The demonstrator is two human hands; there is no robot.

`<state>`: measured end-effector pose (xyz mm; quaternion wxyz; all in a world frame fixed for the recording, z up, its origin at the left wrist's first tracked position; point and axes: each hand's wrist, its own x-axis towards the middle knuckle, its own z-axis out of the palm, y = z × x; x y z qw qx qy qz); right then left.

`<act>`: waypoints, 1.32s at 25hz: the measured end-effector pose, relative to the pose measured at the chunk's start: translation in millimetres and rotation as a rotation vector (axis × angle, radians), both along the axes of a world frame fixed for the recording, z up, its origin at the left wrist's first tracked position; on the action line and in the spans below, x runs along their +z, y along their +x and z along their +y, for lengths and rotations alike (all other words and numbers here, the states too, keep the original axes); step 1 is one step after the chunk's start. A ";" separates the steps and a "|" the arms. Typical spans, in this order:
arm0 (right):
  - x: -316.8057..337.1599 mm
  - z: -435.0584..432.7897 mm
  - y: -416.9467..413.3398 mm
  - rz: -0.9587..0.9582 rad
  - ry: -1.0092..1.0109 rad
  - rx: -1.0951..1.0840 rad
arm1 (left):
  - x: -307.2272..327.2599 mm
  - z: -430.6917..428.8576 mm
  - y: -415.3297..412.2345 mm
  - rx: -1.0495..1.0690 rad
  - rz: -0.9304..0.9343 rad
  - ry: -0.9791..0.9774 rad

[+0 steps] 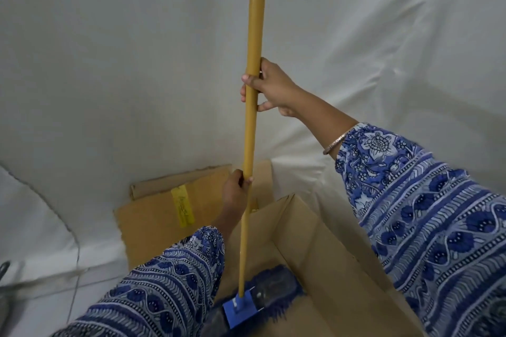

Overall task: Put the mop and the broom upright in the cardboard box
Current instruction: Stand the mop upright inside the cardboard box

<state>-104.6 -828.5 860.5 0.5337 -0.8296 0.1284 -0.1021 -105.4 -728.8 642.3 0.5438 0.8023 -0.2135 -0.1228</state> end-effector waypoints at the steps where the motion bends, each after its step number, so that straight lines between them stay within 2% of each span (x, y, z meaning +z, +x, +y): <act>1: -12.2 -13.6 9.2 0.014 0.005 0.027 | -9.3 -12.3 3.0 0.022 0.018 0.016; 4: -47.6 -41.9 31.1 0.059 0.026 0.105 | -38.2 -38.3 7.9 0.105 0.134 0.010; 7: -70.8 -61.6 47.9 0.056 0.051 0.156 | -57.3 -56.1 14.4 0.166 0.163 0.046; 16: -88.5 -98.3 93.6 0.125 0.099 0.243 | -60.0 -88.0 46.6 0.225 0.227 0.224; 28: -109.5 -112.9 141.3 0.187 0.051 0.143 | -61.9 -107.9 75.3 0.276 0.352 0.264; 33: -111.2 -115.9 144.8 0.201 0.021 0.101 | -55.5 -88.2 77.8 0.313 0.352 0.258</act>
